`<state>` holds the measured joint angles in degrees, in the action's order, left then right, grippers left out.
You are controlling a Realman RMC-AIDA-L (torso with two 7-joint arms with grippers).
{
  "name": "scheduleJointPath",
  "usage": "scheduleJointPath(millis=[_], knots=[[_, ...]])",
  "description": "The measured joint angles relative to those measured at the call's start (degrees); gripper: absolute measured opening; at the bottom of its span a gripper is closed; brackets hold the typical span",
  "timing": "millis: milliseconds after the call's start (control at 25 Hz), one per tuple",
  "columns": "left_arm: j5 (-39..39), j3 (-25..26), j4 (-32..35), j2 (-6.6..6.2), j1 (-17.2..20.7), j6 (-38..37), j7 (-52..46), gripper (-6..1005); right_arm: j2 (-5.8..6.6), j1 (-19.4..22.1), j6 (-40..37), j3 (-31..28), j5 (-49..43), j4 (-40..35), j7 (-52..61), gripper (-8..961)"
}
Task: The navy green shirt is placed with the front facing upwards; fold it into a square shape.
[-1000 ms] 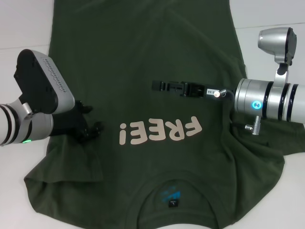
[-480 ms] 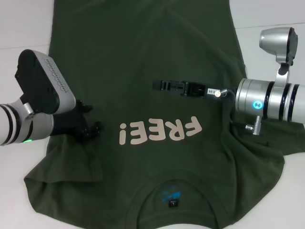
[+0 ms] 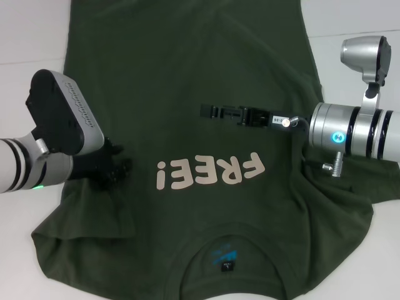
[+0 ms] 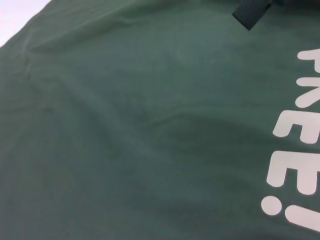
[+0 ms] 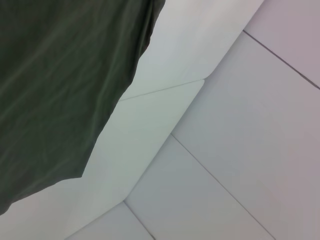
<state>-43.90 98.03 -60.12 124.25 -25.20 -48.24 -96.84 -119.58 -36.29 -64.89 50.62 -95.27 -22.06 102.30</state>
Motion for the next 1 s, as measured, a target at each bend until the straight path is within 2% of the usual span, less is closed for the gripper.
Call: scheduleJointPath(millis=[400, 520, 1000], knots=[[0.3, 0.2, 2.1, -0.19, -1.7, -0.4, -0.3, 193, 0.07, 0.1, -0.3, -0.1, 0.0, 0.0, 0.0, 876], [0.4, 0.1, 2.5, -0.25, -2.0, -0.6, -0.2, 12, 0.06, 0.1, -0.3, -0.1, 0.0, 0.0, -0.1, 877], [-0.1, 1.1, 2.2, -0.17, -3.1, -1.5, -0.4, 12, 0.06, 0.0, 0.2, -0.2, 0.0, 0.0, -0.3, 877]])
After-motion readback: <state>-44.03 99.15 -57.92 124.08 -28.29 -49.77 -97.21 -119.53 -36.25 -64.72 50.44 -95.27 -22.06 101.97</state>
